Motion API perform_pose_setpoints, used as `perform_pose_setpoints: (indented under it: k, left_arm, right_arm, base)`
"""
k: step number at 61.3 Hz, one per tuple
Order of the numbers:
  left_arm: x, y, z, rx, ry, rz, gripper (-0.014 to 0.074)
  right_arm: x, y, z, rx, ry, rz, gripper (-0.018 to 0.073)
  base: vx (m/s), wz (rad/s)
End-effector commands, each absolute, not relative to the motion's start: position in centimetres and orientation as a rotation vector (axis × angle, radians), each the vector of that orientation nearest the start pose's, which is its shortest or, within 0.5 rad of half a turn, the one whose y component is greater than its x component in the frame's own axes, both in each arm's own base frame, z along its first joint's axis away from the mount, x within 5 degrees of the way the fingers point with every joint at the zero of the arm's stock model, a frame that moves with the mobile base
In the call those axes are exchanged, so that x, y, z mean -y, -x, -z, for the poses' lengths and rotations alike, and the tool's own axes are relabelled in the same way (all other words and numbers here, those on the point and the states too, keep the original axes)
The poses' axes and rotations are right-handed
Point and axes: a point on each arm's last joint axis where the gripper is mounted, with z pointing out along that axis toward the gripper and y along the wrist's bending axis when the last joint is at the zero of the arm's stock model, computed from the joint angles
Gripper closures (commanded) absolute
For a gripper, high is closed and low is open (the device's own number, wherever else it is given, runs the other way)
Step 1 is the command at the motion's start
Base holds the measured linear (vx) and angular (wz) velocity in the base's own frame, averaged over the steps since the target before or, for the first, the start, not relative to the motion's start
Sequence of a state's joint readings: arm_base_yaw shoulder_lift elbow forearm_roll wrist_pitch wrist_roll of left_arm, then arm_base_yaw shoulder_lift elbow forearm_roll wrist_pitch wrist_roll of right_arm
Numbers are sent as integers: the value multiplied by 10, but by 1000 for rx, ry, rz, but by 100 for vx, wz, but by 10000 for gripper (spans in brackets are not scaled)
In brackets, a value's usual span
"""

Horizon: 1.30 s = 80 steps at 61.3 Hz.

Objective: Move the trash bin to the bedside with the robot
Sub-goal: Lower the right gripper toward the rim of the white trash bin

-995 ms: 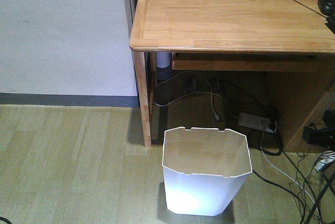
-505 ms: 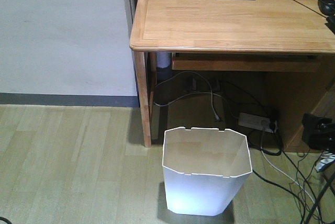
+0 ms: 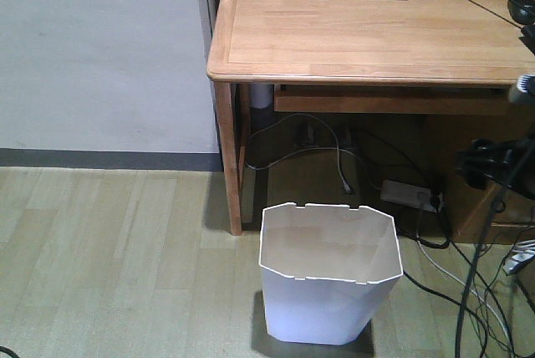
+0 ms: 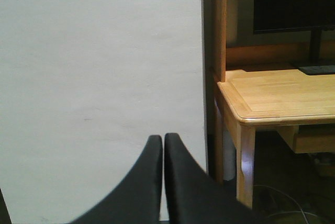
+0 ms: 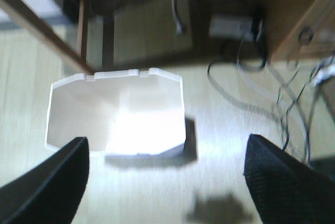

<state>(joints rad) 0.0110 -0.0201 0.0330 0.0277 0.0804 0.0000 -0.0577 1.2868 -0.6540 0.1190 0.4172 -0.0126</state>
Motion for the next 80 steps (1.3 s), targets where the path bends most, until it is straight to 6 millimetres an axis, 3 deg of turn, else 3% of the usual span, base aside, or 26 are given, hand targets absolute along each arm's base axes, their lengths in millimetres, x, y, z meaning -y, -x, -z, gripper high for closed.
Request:
perform_pose_setpoints:
  k: [1,22,33,45,58,80]
  left_arm:
    - [0,-56,-199,-1508,0,-7,603]
    - [0,-56,-199,-1508,0,-7,603]
    - [0,-56,-199,-1508,0,-7,603]
    - [0,-56,-199,-1508,0,-7,603]
    - [0,-56,-199,-1508,0,-7,603]
    - [0,-56,-199,-1508,0,-7,603]
  right_arm:
    - [9,-259,-224,-2520,-150,-106,-8]
    - [8,-320,-165,-2710,-9,-163,-8]
    - [27,-346,-120,-2802,-73,-195,-8]
    - [33,-366,-67,-2864,30,-184,-8]
    - [36,-382,-5,-2940,19,-198,-8]
    - [37,-403,74,-2996,53,-223,-8]
  base:
    - [0,0]
    - [0,0]
    - [0,0]
    - [0,0]
    - [0,0]
    - [0,0]
